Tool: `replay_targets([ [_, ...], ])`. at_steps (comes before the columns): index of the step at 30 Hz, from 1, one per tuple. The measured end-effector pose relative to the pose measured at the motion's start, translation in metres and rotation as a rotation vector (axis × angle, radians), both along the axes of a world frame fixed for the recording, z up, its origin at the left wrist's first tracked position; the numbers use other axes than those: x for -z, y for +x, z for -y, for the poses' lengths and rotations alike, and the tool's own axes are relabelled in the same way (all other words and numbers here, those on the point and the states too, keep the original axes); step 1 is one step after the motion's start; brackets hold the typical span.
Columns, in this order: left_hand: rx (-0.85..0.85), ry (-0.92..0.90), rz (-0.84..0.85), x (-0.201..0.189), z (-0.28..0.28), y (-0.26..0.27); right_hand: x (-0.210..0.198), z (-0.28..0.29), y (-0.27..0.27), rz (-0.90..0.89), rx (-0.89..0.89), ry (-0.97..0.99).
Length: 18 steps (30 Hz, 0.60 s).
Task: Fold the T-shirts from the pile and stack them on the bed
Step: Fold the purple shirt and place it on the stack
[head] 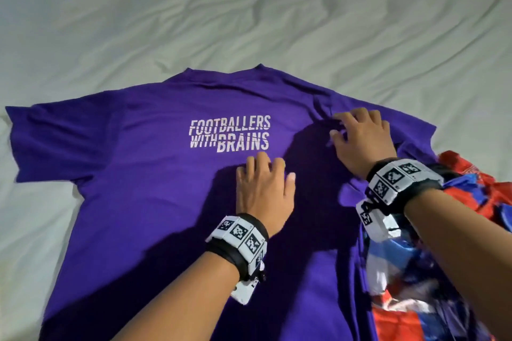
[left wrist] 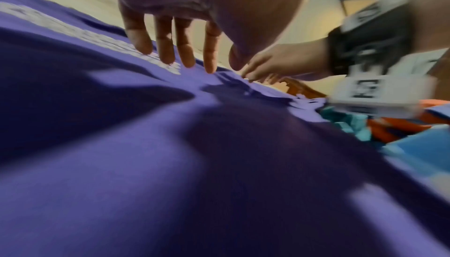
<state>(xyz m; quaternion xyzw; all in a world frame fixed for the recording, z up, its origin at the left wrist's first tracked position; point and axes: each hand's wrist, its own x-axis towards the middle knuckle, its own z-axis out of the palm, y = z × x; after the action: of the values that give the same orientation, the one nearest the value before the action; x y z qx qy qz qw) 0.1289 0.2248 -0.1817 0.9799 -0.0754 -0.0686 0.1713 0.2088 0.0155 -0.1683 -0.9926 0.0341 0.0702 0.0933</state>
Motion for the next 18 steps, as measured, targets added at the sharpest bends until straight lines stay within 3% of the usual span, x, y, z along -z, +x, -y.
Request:
replay_targets([
  [3,0.032,-0.136,-0.225,-0.013,0.058,-0.028,-0.005,0.038,0.022,-0.081,0.048,-0.069],
  [6,-0.029,-0.122,-0.375,-0.008,0.102,-0.042,-0.002,0.054,0.035,-0.149,0.069,-0.065],
  [12,-0.119,-0.016,-0.415,-0.002,0.136,-0.042,0.007,0.047,0.046,-0.186,0.129,-0.104],
  [18,-0.083,-0.075,-0.349,-0.008,0.121,-0.039,-0.006,0.031,0.045,-0.042,0.186,0.050],
])
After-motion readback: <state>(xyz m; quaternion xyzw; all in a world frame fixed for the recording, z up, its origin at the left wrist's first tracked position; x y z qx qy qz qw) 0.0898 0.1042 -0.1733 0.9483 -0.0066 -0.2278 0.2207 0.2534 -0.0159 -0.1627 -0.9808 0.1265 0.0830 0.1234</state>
